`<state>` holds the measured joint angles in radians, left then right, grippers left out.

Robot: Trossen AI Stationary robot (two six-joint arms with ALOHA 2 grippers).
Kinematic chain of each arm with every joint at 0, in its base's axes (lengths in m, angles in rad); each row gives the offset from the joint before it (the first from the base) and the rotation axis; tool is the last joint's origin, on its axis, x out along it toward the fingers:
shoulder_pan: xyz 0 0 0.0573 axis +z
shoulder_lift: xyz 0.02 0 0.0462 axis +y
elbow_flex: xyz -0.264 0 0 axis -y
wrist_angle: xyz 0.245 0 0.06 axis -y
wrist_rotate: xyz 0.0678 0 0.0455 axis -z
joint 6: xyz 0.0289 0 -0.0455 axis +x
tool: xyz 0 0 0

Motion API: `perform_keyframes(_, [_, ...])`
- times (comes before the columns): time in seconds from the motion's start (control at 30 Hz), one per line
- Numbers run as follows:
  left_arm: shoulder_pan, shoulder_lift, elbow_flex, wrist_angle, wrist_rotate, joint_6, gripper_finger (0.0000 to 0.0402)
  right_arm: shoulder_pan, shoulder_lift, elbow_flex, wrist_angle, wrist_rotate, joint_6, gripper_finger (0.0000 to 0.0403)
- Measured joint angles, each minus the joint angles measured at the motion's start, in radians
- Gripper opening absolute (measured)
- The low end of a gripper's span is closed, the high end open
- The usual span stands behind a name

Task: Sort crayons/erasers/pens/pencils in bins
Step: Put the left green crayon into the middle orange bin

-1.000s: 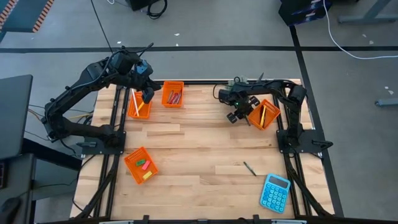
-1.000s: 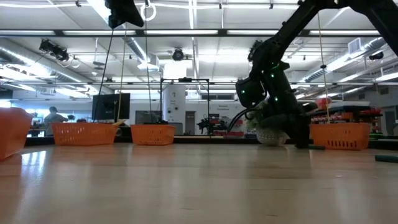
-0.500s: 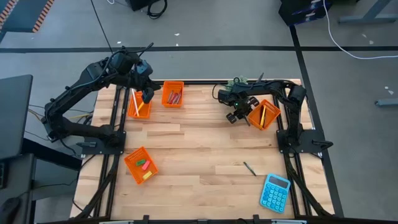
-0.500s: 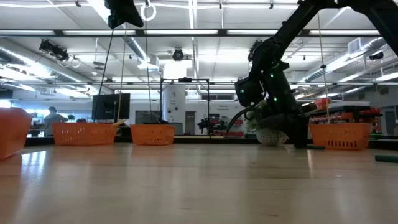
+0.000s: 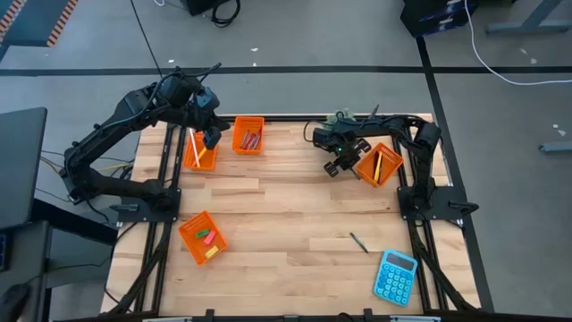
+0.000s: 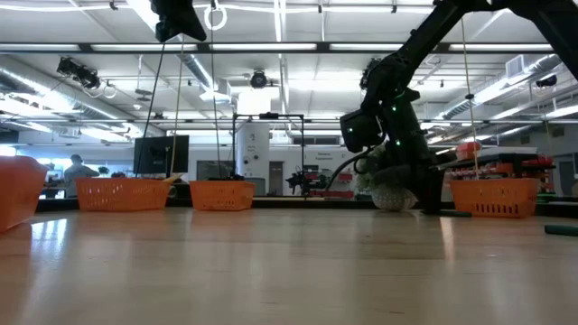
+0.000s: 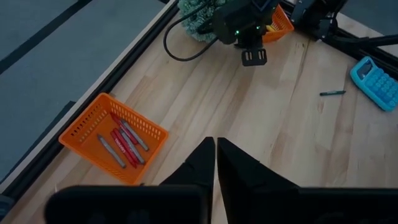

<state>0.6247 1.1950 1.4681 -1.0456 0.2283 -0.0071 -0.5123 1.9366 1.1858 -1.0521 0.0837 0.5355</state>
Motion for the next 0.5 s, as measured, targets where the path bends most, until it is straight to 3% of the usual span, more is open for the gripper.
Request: perform_keyframes(0.5, [0.000, 0.000, 0.000, -0.067, 0.000, -0.007, 0.0028, -0.006, -0.001, 0.001, 0.071, -0.063, -0.083, 0.0060])
